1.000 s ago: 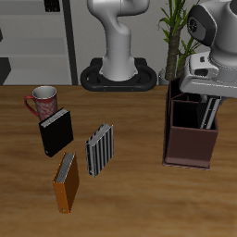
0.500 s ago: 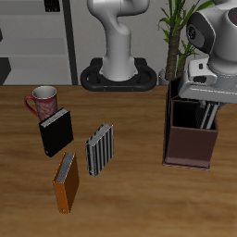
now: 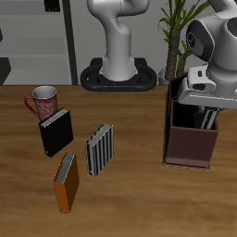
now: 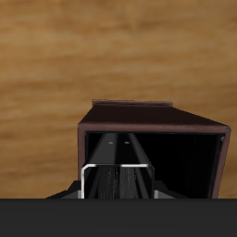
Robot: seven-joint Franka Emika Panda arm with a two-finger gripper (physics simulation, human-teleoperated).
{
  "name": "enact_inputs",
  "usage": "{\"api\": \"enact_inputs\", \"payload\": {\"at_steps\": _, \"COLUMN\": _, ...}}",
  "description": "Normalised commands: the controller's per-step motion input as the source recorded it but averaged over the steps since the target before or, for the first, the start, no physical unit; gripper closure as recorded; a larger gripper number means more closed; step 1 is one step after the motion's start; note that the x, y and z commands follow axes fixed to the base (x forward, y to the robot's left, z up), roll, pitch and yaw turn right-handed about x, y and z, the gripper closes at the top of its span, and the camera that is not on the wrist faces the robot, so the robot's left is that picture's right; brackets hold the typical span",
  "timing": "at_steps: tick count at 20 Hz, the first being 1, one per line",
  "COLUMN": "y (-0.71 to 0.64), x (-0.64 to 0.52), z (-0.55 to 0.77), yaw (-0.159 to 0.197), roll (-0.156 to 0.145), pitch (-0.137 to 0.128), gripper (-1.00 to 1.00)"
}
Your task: Place the left striped book into the left desk caddy's right compartment and place the right striped book into the left desk caddy's right compartment and place the orange book into the left desk caddy's left compartment
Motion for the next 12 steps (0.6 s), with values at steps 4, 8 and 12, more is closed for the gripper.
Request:
{"api": "enact_inputs", "payload": {"at_steps": 4, "y": 0.04, "x": 0.03, "z": -0.11, "yaw": 0.009, "roll": 0.026, "pitch": 0.052, "gripper": -1.0}}
{"api": "enact_inputs", "payload": {"at_steps": 8, "y": 0.01, "x": 0.04, "z": 0.0, "yaw": 0.014, "roll": 0.005, "pitch": -0.004, "gripper": -1.0}}
{"api": "enact_inputs", "payload": {"at_steps": 12, "y": 0.0, "x": -0.03, "z": 0.11, "yaw": 0.002, "roll": 0.0, "pitch": -0.016, "gripper": -1.0}}
